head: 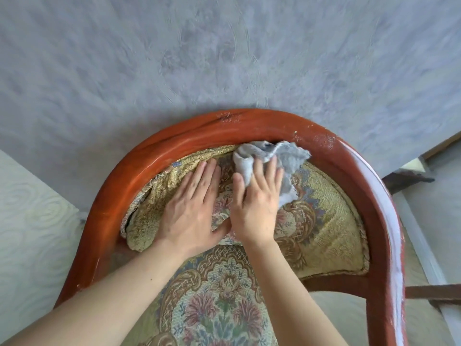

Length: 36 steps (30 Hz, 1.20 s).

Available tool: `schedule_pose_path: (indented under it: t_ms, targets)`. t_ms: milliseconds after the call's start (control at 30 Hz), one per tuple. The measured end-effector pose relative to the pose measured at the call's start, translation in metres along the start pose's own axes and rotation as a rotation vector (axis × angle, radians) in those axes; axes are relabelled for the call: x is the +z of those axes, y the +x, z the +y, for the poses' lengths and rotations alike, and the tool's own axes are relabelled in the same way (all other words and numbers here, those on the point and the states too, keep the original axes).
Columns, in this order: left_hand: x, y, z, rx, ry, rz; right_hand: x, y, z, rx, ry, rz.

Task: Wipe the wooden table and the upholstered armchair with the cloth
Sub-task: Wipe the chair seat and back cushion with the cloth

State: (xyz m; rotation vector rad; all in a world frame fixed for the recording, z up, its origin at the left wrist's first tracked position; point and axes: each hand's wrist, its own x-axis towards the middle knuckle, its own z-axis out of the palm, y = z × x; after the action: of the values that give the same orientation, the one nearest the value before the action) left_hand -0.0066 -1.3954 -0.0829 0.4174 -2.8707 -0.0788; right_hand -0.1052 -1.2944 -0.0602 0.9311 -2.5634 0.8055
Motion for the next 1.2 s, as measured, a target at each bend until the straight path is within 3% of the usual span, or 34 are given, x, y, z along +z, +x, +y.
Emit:
schedule_pose_path:
  t_ms: [100,233,333,433,500,633,733,833,933,1067,1200]
  targets:
    - [0.0,0.0,0.0,0.004,0.006,0.017,0.001,0.002,0.007,-0.131,-0.022,-0.049]
    - [0.001,-0.002,0.0,0.016,0.025,0.021,-0.019,0.004,0.046,-0.38,-0.265,-0.07]
    - [0.003,-0.003,0.001,0.008,0.021,0.024,-0.034,0.007,0.058,-0.378,-0.229,-0.028]
    - [0.004,-0.003,0.001,0.004,0.003,0.031,-0.05,0.0,0.062,-0.196,-0.082,-0.046]
    - [0.004,-0.003,0.001,0.003,-0.008,0.037,-0.066,-0.012,0.067,0.049,0.117,-0.015]
    - [0.005,-0.003,0.003,-0.007,-0.018,0.044,-0.101,-0.03,0.072,0.507,0.397,0.383]
    - [0.006,-0.003,0.005,-0.007,-0.016,0.033,-0.114,-0.039,0.065,0.606,0.363,0.617]
    - [0.005,-0.003,0.004,0.003,-0.006,0.03,-0.095,-0.039,0.051,0.552,0.251,0.512]
    - [0.005,-0.003,0.003,0.012,-0.008,0.026,-0.059,-0.021,0.034,0.465,0.201,0.206]
    - [0.004,-0.003,0.001,0.02,-0.004,0.015,-0.022,0.0,0.013,0.229,0.098,0.233]
    - [0.002,-0.002,-0.001,0.026,-0.009,0.023,0.002,0.007,0.004,-0.054,0.095,0.102]
